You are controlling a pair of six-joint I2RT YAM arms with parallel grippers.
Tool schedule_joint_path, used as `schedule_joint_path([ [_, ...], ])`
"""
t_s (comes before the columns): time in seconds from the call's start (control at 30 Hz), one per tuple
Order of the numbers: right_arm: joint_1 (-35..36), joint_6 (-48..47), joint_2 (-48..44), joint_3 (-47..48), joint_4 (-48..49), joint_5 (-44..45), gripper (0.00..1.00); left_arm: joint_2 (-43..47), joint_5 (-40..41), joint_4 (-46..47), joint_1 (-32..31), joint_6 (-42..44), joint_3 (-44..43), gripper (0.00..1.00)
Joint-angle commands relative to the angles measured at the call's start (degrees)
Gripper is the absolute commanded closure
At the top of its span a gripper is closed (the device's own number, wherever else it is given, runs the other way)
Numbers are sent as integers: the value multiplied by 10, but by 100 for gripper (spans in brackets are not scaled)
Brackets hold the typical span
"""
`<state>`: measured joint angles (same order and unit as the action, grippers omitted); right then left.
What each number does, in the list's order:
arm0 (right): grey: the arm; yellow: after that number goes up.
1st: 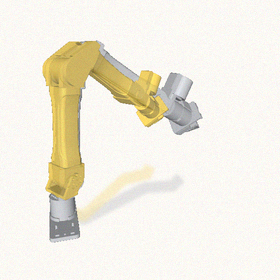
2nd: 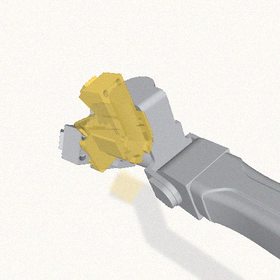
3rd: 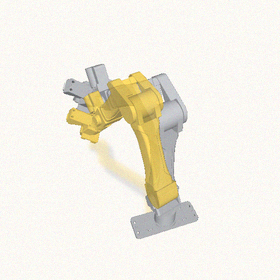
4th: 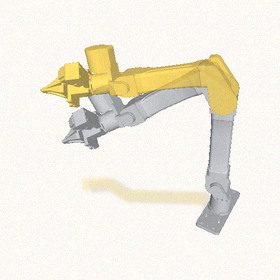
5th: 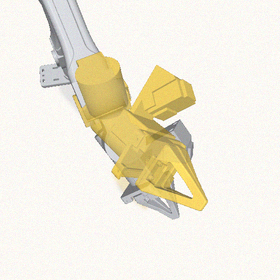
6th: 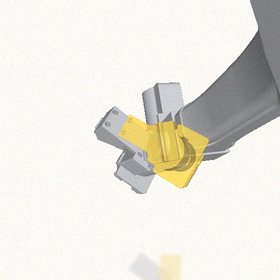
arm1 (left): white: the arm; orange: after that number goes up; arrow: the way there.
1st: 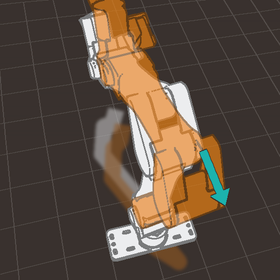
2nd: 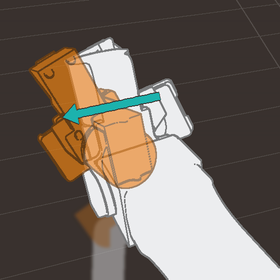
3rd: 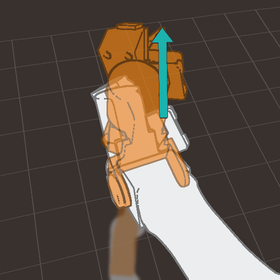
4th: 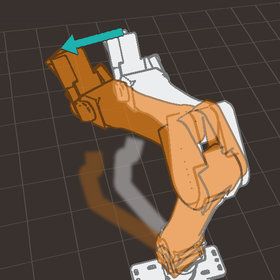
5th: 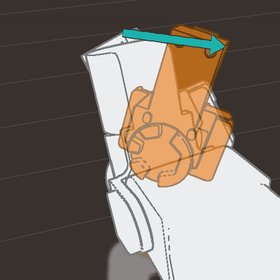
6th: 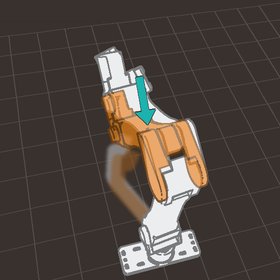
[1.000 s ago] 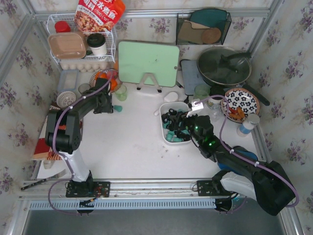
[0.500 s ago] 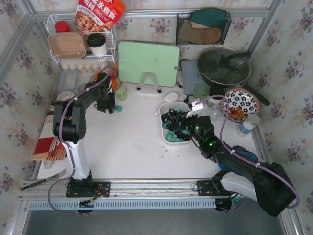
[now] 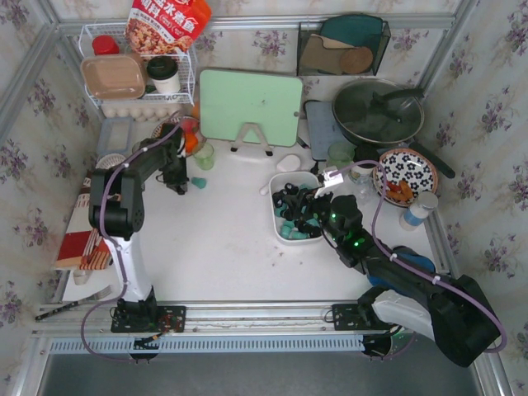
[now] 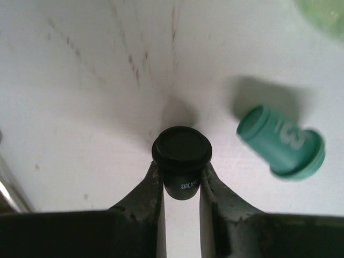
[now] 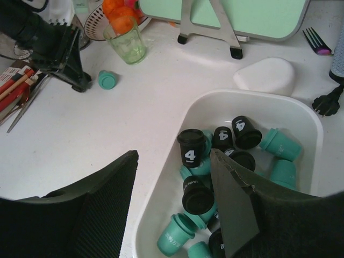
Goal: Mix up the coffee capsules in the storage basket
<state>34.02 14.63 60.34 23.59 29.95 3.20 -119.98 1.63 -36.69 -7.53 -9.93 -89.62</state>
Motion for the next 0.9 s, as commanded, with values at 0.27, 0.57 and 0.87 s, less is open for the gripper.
schedule_joint_path([
  [0.27, 0, 4, -55, -47, 59, 113, 37, 239, -21, 119, -236, 43, 102, 83],
  [0.57, 0, 1, -98, -79, 88, 161, 37, 105, -91, 172, -377, 95, -42, 68],
  [0.87, 0, -4, -82, -71, 85, 140, 37, 96, 48, 201, -372, 47, -24, 23],
])
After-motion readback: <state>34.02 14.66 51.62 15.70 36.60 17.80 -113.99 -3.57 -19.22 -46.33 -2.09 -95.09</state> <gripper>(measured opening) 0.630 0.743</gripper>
